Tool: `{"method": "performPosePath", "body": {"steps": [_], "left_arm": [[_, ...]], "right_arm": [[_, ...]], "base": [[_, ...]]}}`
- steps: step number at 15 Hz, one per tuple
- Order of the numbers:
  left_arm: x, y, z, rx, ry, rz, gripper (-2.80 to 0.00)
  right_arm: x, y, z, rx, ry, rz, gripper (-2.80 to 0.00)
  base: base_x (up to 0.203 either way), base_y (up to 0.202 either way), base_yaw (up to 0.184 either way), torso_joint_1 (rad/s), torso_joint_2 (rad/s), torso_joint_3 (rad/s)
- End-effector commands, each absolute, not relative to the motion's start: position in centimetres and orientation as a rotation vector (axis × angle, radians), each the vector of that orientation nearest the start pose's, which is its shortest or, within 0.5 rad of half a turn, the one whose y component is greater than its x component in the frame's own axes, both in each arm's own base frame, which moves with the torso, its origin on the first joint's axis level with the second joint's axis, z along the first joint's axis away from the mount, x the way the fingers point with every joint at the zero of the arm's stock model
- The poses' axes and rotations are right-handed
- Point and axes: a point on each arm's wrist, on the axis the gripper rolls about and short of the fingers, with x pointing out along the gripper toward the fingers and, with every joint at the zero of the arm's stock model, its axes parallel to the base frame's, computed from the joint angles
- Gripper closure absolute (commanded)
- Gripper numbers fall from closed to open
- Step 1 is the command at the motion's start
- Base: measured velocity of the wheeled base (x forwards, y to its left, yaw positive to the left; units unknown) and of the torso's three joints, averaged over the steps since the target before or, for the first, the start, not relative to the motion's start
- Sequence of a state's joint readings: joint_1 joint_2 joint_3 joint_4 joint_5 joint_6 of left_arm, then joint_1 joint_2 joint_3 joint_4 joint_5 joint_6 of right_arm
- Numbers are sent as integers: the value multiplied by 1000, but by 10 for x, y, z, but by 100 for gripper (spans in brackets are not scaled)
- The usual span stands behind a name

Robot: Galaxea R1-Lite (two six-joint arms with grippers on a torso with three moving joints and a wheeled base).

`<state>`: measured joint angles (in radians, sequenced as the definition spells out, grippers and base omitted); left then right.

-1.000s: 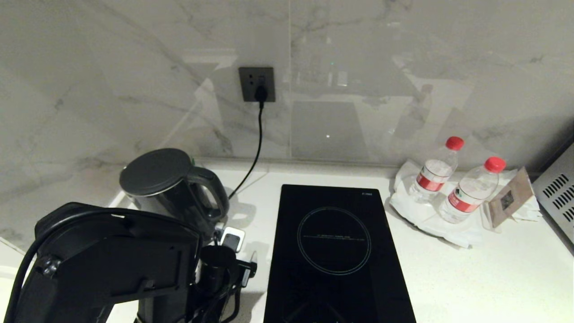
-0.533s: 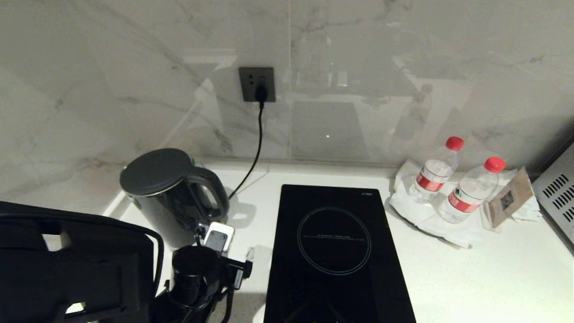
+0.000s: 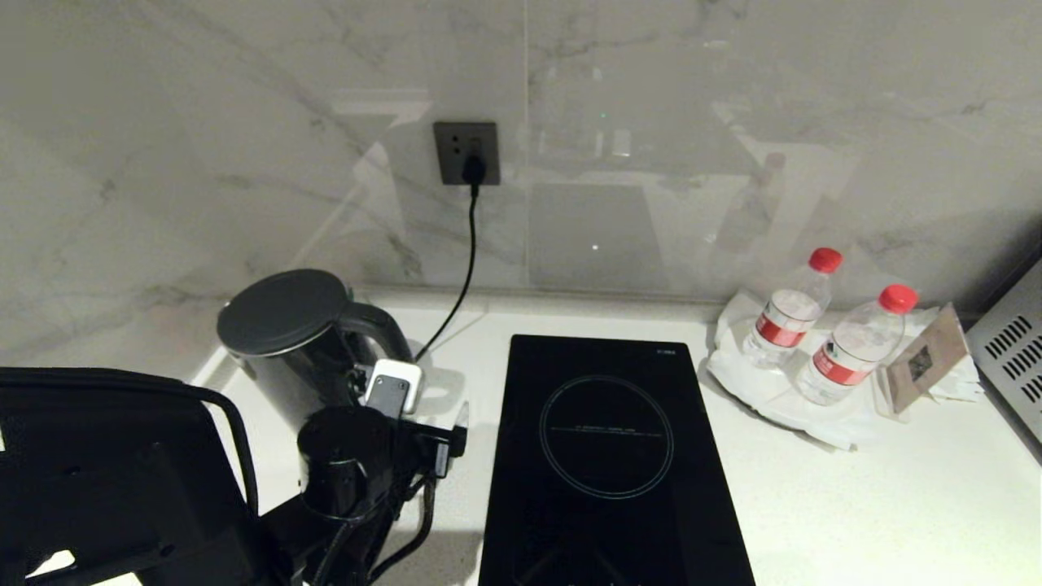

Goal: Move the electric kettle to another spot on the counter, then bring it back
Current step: Pick up the kettle

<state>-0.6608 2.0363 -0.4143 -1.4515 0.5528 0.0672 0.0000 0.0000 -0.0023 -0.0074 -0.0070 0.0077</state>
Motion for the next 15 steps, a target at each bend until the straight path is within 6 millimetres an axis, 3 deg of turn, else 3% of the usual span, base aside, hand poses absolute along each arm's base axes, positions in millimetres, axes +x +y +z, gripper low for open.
{"method": "performPosePath", "body": {"steps": [1, 5, 8, 15], "left_arm": [[256, -173, 83, 142, 108, -80, -280], [280, -155, 88, 129, 91, 1, -280], [287, -155, 97, 129, 79, 7, -280], [277, -162, 94, 135, 91, -27, -280]], "right_arm": [[-23, 0, 77, 8, -11, -8, 0], [-23, 0, 77, 8, -11, -8, 0], [-23, 0, 77, 8, -11, -7, 0], [-23, 0, 77, 8, -9, -8, 0]], "base": [[0, 0, 0, 0, 0, 0], [0, 0, 0, 0, 0, 0], [0, 0, 0, 0, 0, 0], [0, 0, 0, 0, 0, 0]]}}
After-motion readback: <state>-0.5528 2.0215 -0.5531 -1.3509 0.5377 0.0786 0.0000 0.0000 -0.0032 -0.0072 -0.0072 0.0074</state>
